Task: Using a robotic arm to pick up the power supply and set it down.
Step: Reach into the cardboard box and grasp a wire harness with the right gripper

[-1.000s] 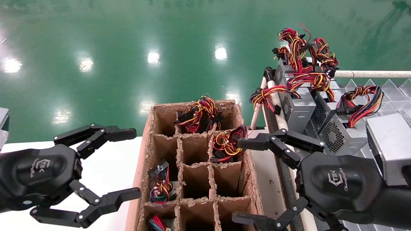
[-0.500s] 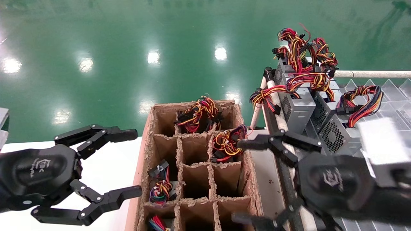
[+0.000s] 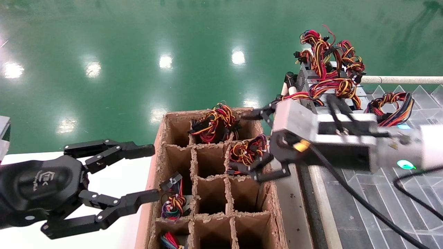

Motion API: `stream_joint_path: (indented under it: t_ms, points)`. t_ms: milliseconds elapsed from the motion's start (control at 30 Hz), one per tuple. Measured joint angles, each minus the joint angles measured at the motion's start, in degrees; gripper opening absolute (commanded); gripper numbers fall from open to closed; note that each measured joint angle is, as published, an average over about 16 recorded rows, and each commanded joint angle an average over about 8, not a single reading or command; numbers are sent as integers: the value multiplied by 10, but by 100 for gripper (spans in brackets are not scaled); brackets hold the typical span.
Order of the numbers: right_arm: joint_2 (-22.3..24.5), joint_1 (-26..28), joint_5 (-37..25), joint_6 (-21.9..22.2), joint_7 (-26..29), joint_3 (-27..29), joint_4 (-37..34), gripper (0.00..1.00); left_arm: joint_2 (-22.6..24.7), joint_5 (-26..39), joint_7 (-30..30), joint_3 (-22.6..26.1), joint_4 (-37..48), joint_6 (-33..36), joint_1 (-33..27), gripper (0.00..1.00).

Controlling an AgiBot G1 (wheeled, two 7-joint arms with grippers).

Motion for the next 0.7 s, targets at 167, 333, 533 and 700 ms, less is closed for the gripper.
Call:
stream_joint_path:
  t_ms: [167,333,533,700]
  points:
    - [-25,27,-78,21,25,-29,0,98,0,0,0,0,0,0,0,0]
    - [-41,45,-141,29,59,-54,1,49,0,0,0,0,0,0,0,0]
    - [-52,57,-191,31,97,-74,1,0,0,0,0,0,0,0,0,0]
    - [-57,59,-218,33,118,-84,0,0,0,0,0,0,0,0,0,0]
